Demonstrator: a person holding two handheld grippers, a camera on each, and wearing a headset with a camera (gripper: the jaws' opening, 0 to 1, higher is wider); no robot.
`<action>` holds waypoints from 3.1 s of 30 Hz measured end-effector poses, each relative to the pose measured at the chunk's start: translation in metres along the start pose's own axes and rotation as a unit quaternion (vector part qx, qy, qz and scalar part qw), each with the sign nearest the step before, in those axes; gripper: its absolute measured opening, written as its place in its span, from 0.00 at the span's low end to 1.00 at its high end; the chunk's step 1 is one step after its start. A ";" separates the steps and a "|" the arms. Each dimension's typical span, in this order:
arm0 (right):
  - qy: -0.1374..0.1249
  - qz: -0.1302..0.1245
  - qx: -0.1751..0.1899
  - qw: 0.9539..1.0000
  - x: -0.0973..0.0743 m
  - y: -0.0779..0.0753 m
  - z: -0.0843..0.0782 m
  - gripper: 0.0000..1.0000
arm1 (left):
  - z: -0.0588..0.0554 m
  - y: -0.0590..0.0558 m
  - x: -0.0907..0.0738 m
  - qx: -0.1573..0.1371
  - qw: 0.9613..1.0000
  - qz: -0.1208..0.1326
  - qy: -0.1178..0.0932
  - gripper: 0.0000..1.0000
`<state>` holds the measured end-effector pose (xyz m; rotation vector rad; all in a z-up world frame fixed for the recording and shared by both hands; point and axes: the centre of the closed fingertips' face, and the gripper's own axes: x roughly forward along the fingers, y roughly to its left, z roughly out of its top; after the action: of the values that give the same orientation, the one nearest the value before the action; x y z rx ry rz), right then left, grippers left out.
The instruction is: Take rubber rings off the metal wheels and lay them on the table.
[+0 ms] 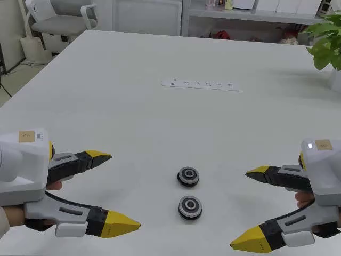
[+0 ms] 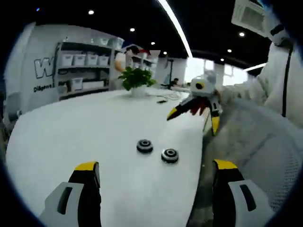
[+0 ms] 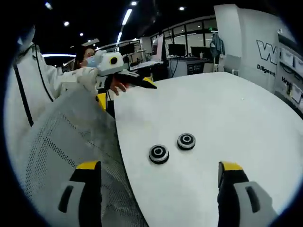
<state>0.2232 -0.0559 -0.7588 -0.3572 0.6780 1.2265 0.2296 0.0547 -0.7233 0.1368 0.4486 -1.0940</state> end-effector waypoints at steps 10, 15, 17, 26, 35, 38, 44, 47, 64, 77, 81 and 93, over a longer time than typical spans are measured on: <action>0.000 -0.010 0.019 1.000 -0.004 -0.008 -0.010 0.98 | -0.005 0.001 0.000 0.000 1.000 0.006 0.001 1.00; -0.015 -0.013 0.039 0.999 -0.007 -0.011 -0.008 0.95 | -0.004 0.006 -0.004 -0.017 1.000 0.019 -0.018 1.00; -0.016 -0.028 0.027 0.999 -0.009 -0.016 -0.007 0.93 | -0.001 0.006 -0.005 -0.016 0.999 0.021 -0.024 1.00; -0.012 -0.013 0.034 0.999 -0.006 -0.010 -0.009 0.94 | -0.002 0.008 -0.005 -0.019 0.999 0.024 -0.030 1.00; -0.019 -0.016 0.039 0.999 -0.008 -0.012 -0.009 0.93 | -0.001 0.005 -0.003 -0.013 0.999 0.020 -0.030 1.00; -0.022 -0.016 0.041 0.999 -0.009 -0.012 -0.008 0.93 | -0.002 0.006 -0.003 -0.017 0.999 0.021 -0.031 1.00; -0.031 -0.015 0.044 0.998 -0.010 -0.011 -0.006 0.93 | 0.000 0.006 -0.005 -0.016 0.999 0.026 -0.036 0.98; -0.036 -0.014 0.050 0.998 -0.011 -0.011 -0.006 0.92 | 0.001 0.007 -0.006 -0.018 0.999 0.027 -0.041 0.96; -0.068 -0.018 0.061 0.996 -0.016 -0.015 0.006 0.91 | 0.004 0.009 -0.006 -0.011 0.998 0.031 -0.045 0.94; -0.093 -0.022 0.076 0.993 -0.020 -0.022 0.015 0.90 | 0.011 0.007 -0.005 -0.011 0.998 0.020 -0.062 0.94; -0.103 -0.027 0.083 0.991 -0.021 -0.027 0.018 0.90 | 0.015 0.008 -0.005 -0.006 0.998 0.016 -0.068 0.94; -0.114 -0.027 0.086 0.989 -0.023 -0.030 0.024 0.89 | 0.023 0.010 -0.006 -0.014 0.996 0.009 -0.088 0.94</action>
<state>0.2538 -0.0677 -0.7290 -0.0903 0.5679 1.1272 0.2422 0.0566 -0.7014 0.0191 0.3044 -1.0715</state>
